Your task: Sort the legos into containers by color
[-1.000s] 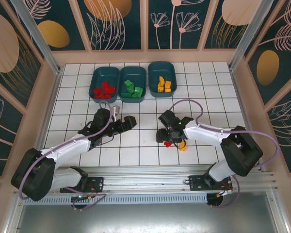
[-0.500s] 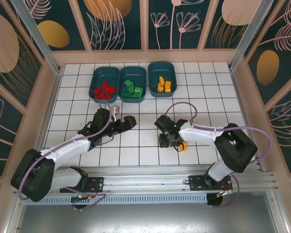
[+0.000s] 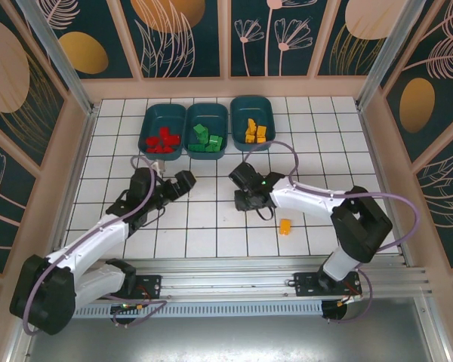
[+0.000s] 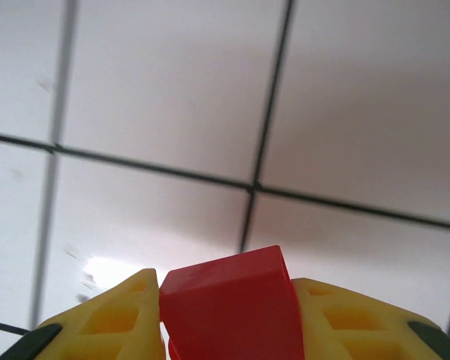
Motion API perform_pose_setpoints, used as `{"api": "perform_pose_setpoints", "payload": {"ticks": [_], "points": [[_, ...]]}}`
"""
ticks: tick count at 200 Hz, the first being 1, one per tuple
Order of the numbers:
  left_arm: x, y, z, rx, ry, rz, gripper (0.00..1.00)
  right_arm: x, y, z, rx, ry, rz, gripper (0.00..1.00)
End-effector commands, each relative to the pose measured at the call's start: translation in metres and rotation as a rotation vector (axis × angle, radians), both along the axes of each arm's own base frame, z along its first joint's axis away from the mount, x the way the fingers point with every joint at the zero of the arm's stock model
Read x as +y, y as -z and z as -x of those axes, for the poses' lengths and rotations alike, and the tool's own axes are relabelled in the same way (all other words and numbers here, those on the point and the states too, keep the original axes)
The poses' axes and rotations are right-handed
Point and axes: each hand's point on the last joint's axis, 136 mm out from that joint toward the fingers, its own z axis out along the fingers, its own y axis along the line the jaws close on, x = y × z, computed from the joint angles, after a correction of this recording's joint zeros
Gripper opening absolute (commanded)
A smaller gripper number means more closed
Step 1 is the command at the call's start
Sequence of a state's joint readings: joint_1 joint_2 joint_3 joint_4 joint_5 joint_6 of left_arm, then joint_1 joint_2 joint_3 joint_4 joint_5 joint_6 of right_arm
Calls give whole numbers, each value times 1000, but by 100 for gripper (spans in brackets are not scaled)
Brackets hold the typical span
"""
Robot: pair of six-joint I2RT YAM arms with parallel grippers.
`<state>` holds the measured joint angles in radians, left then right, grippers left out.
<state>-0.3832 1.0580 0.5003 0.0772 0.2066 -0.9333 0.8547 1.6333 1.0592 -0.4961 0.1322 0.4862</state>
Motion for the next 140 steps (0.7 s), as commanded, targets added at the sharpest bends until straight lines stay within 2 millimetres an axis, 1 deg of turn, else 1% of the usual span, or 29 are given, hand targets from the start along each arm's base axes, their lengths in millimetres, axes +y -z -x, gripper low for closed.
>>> {"api": "perform_pose_setpoints", "payload": {"ticks": [1, 18, 26, 34, 46, 56, 65, 79, 84, 94, 103, 119, 128, 140], "points": [[48, 18, 1, 87, -189, -12, 98, 46, -30, -36, -121, -55, -78, 30], [86, 29, 3, 130, -328, 19, 98, 91, -54, -63, -196, -98, -162, 30], [100, 33, 4, 142, -377, 57, 98, 113, -62, -74, -219, -123, -204, 30], [109, 37, 6, 152, -408, 94, 99, 133, -67, -86, -245, -143, -238, 30], [114, 40, 8, 159, -420, 138, 99, 160, -71, -101, -275, -172, -276, 30], [111, 39, 8, 150, -405, 159, 99, 182, -75, -112, -300, -198, -304, 30], [108, 38, 9, 150, -388, 169, 99, 197, -81, -122, -331, -213, -326, 30], [106, 35, 10, 139, -366, 170, 98, 216, -83, -137, -357, -233, -356, 30], [106, 35, 12, 136, -365, 166, 99, 222, -80, -141, -358, -242, -356, 30], [106, 31, 13, 122, -358, 161, 98, 235, -80, -151, -371, -254, -358, 30], [105, 26, 14, 101, -351, 159, 99, 243, -81, -159, -382, -262, -350, 30], [105, 23, 17, 82, -338, 153, 98, 255, -86, -169, -411, -274, -364, 31], [104, 22, 19, 78, -329, 149, 99, 259, -84, -175, -409, -274, -377, 34], [101, 23, 20, 76, -310, 150, 98, 260, -77, -185, -391, -259, -374, 43]]}}
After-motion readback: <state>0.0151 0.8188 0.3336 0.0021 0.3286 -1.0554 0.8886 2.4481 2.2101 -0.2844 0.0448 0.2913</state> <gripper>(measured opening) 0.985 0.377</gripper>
